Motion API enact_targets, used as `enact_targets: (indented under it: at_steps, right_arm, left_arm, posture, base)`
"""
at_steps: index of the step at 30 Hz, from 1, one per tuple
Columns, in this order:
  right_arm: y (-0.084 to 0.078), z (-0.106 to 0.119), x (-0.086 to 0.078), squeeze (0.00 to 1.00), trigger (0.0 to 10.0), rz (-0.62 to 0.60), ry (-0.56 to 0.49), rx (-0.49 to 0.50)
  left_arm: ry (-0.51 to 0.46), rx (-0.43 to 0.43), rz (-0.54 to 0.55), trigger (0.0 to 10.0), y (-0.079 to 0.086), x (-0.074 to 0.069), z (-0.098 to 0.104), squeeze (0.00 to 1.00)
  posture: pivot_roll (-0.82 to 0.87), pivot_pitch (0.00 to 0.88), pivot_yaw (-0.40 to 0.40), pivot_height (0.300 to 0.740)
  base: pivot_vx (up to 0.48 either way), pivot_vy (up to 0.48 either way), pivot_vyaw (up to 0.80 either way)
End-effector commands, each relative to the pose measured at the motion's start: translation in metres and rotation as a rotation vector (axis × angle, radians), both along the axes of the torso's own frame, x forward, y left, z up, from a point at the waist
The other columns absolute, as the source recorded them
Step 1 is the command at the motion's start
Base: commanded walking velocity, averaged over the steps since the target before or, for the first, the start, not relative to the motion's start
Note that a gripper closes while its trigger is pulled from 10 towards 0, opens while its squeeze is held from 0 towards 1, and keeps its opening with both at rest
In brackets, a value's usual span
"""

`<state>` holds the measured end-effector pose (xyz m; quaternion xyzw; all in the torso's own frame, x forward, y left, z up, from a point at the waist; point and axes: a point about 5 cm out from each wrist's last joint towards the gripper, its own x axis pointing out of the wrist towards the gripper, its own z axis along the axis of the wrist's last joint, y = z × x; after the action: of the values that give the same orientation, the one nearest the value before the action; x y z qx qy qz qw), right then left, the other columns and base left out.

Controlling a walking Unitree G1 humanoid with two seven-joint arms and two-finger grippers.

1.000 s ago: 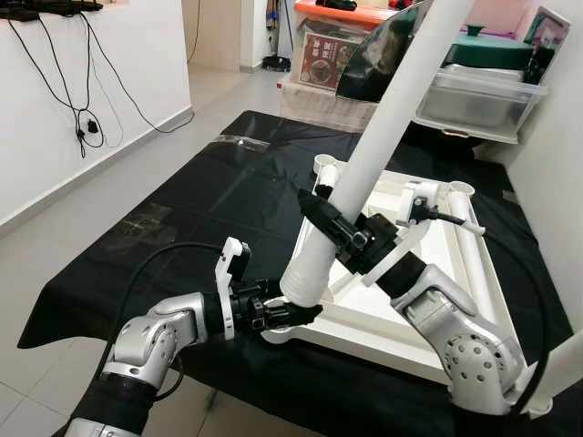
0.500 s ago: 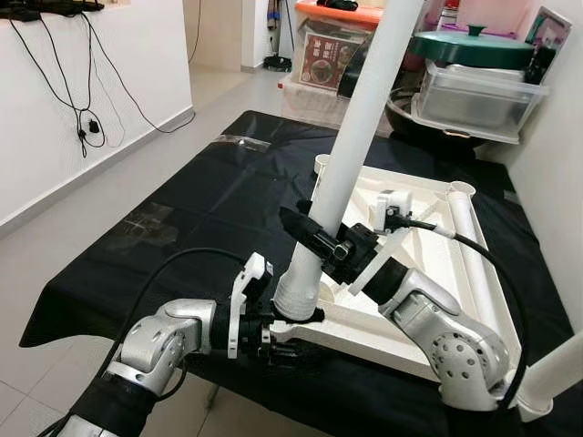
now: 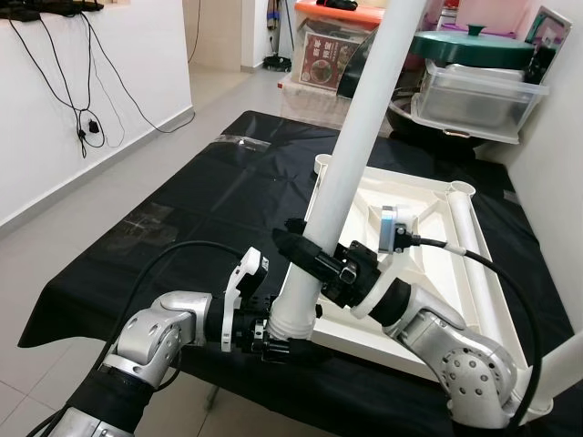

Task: Building children table

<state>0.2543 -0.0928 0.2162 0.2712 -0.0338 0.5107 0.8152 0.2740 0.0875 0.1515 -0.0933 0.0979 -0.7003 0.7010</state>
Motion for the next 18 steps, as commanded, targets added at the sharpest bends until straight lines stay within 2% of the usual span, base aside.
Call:
enact_targets:
  at_steps: [1,13,14,15,17,18]
  right_arm:
    - [0.0085,0.0056,-0.0095,0.00,0.0,0.092,-0.034,0.036]
    - [0.0111,-0.0013,-0.0094,0.00,0.0,0.103,-0.022,0.009]
    - [0.0111,-0.0014,-0.0095,0.00,0.0,0.104,-0.021,0.009]
    - [0.0104,-0.0019,-0.0092,0.00,0.0,0.102,-0.021,0.006]
    - [0.0099,-0.0022,-0.0089,0.00,0.0,0.101,-0.021,0.004]
    - [0.0097,-0.0025,-0.0089,0.00,0.0,0.100,-0.022,0.002]
  left_arm:
    - [-0.005,0.003,-0.006,10.0,-0.0041,0.0007,0.0004,0.00]
    - [-0.009,-0.015,-0.017,10.0,-0.0068,-0.0007,0.0011,0.00]
    - [-0.009,-0.016,-0.017,5.6,-0.0068,-0.0005,0.0012,0.00]
    - [-0.008,-0.024,-0.014,4.3,-0.0067,0.0009,0.0024,0.00]
    - [-0.007,-0.030,-0.011,4.3,-0.0066,0.0019,0.0033,0.00]
    - [-0.003,-0.040,-0.011,0.0,-0.0062,0.0027,0.0048,0.00]
  posture:
    - [0.12,0.000,-0.104,0.740]
    - [0.12,0.000,-0.106,0.740]
    - [0.12,0.000,-0.106,0.740]
    - [0.12,0.000,-0.106,0.740]
    - [0.12,0.000,-0.106,0.740]
    - [0.12,0.000,-0.103,0.740]
  base:
    - [0.000,0.000,0.00]
    - [0.000,0.000,0.00]
    - [0.000,0.000,0.00]
    - [0.000,0.000,0.00]
    - [0.000,0.000,0.00]
    - [0.000,0.000,0.00]
